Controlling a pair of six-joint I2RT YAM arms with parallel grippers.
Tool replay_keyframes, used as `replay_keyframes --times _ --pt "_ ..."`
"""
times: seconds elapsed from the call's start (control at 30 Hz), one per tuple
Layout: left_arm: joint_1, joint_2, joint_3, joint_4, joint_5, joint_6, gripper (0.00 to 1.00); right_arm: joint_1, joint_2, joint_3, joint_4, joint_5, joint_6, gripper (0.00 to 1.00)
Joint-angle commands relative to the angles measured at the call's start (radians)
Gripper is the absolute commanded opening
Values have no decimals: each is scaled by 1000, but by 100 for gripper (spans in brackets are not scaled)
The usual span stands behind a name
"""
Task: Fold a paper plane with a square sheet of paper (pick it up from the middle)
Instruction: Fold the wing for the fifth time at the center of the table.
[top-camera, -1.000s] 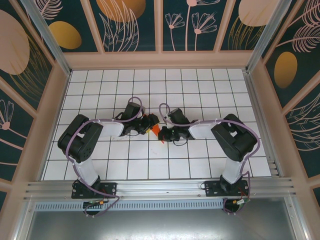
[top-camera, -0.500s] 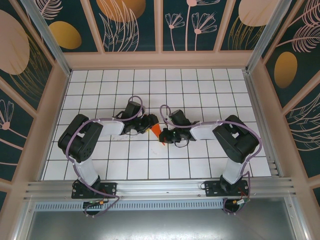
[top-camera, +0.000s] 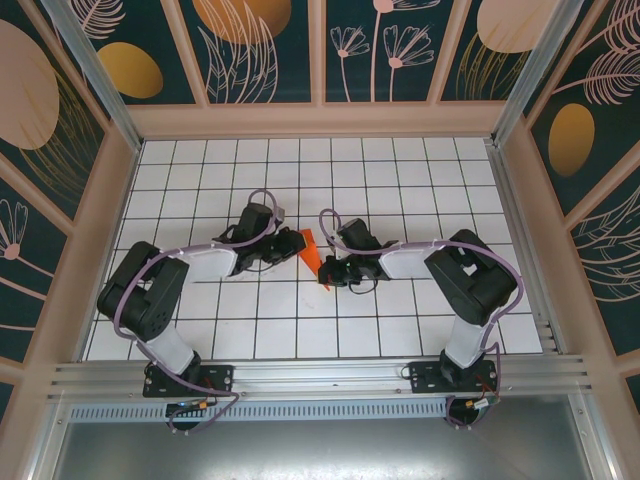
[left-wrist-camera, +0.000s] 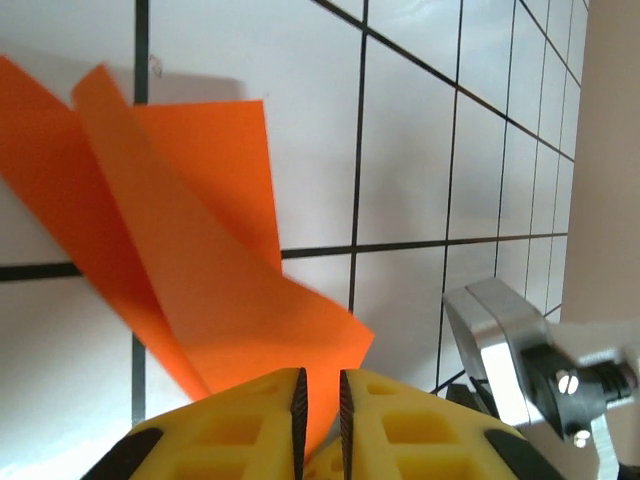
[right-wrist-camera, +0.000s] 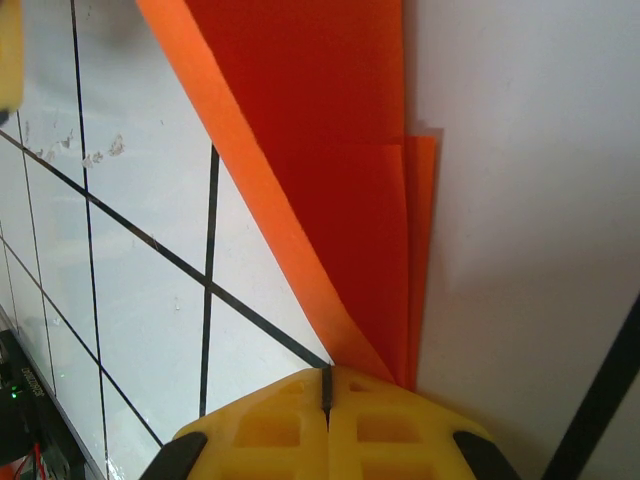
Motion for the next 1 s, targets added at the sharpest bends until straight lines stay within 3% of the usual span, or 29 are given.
replay_keyframes --times 0.0,0.23,0.53,0.97 --pt "-6 -39 -44 37 11 28 14 -2 50 -4 -107 7 -22 0" --pt "-17 -18 -85 108 55 26 3 -3 62 -2 -110 5 -19 0" --pt "-61 80 -14 92 69 50 1 -2 56 -2 -114 11 -14 0" --pt "-62 151 14 29 -1 48 0 -8 25 10 -116 22 -46 0"
